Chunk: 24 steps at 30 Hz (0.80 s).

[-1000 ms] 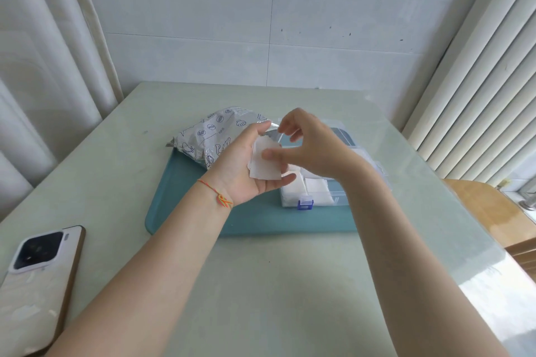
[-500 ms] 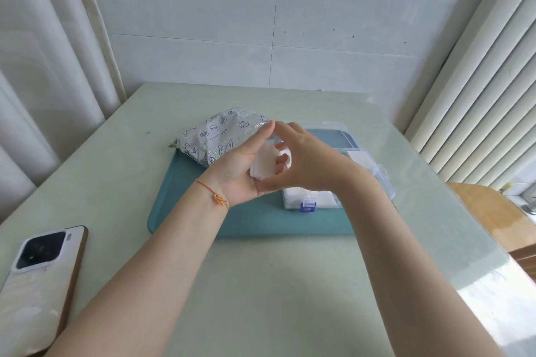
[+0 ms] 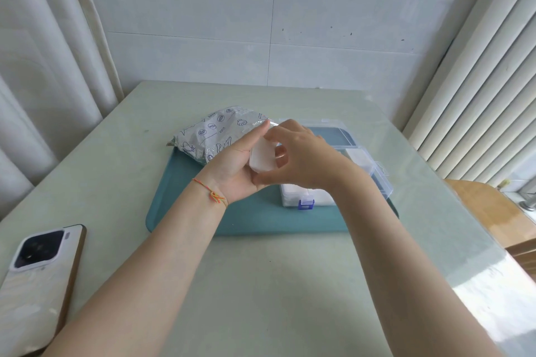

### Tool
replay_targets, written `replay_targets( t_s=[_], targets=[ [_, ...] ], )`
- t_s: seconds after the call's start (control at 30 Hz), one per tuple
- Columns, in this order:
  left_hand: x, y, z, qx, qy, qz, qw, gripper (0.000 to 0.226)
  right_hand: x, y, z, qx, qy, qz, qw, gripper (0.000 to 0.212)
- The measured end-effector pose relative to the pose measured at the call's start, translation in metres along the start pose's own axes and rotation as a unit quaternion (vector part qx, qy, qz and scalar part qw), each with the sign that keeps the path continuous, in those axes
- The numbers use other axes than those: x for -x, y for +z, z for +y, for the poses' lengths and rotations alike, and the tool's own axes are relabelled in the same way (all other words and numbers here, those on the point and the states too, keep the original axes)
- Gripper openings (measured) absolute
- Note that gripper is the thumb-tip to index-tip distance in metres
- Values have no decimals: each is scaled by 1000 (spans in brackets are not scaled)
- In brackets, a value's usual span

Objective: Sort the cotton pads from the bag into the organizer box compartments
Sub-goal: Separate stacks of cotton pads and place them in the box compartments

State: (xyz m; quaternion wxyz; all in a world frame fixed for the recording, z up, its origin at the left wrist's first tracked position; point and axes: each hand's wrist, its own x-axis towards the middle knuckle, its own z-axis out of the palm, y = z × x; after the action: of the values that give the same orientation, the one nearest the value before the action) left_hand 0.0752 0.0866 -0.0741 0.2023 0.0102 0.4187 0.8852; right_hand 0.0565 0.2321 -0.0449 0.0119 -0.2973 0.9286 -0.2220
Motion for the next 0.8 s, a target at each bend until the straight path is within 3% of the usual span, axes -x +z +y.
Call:
replay_targets(
  t_s=[0.17, 0.3, 0.47, 0.63, 0.73, 0.8],
  targets=[
    [4, 1, -2, -36, 16, -24, 999, 24, 0, -2, -1, 9, 3, -2, 1000, 85],
    [3, -3, -2, -50, 28, -31, 998, 30, 0, -2, 0, -15, -14, -3, 1000, 72],
    [2, -3, -4, -48, 47, -25, 997, 16, 2, -4, 2, -23, -14, -21, 999, 69],
    [3, 1, -5, -96, 40, -67, 992, 25, 3, -4, 1, -16, -8, -25, 1000, 74],
    [3, 2, -4, -60, 35, -60, 996, 19, 2, -4, 1, 1, -11, 2, 1000, 70],
    [2, 1, -3, -41, 22, -61, 997, 24, 2, -3, 0, 9, -8, 2, 1000, 82]
  ],
)
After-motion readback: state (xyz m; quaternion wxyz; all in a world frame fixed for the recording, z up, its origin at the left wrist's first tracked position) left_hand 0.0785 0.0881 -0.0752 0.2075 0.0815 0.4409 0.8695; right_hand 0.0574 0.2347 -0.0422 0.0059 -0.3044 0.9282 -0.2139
